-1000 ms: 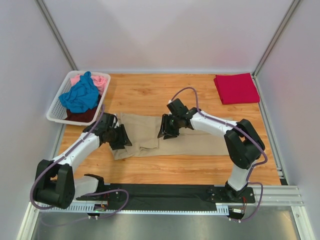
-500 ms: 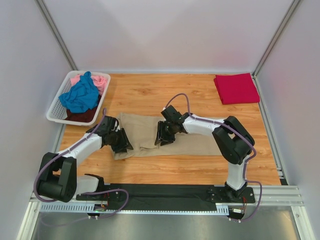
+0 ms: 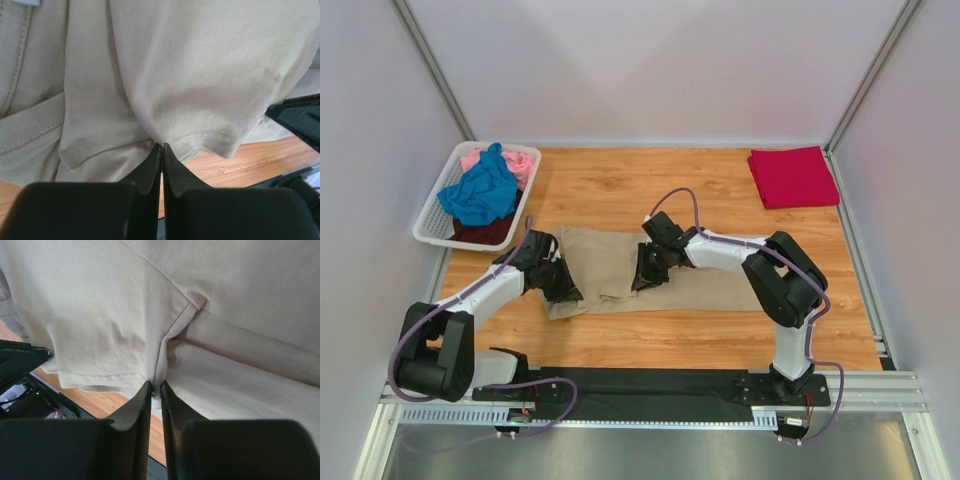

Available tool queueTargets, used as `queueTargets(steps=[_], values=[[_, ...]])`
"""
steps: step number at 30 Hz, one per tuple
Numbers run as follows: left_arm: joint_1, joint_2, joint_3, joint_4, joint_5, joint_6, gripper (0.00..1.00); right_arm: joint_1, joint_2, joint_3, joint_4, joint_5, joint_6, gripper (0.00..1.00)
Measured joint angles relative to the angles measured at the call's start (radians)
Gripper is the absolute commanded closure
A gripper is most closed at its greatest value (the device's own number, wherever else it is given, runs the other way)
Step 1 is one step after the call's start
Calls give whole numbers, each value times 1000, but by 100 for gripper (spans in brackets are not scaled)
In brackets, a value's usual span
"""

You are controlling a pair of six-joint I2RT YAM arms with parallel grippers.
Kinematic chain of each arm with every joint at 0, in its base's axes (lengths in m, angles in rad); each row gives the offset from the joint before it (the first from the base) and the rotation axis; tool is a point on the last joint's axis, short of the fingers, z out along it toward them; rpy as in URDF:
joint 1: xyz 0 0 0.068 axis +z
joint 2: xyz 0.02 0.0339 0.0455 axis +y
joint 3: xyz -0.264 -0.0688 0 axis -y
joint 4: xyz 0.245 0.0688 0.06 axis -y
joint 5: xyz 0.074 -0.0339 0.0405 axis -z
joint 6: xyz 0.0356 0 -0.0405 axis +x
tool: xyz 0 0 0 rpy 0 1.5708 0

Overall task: Fold and stack the t-shirts
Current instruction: Fold the tshirt

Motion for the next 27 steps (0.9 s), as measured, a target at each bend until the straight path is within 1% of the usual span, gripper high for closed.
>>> queueTargets(steps=[2,4,11,17,21,22,25,27], values=[[0,0,8,-2,-1,0,100,0,0,0,2,-1,0,97],[0,0,29,-23,-9,1,100,0,-3,-1,2,-1,-1,100],[0,-26,133,-147,-103,6,100,0,-68,-9,-21,8,-11,100],[0,-46,143,-225,-146,16,100,0,-100,-18,-35,14,-13,100],[0,-34,135,-234,-137,21,100,0,-103,-55,-24,15,-11,100],[0,-30,124,-230,-130,21,99,0,-103,-71,-18,13,-11,100],[0,-19,90,-216,-101,20,92,0,-103,-102,-5,8,-7,98],[0,-10,71,-209,-82,21,84,1,-101,-102,0,2,-7,93]])
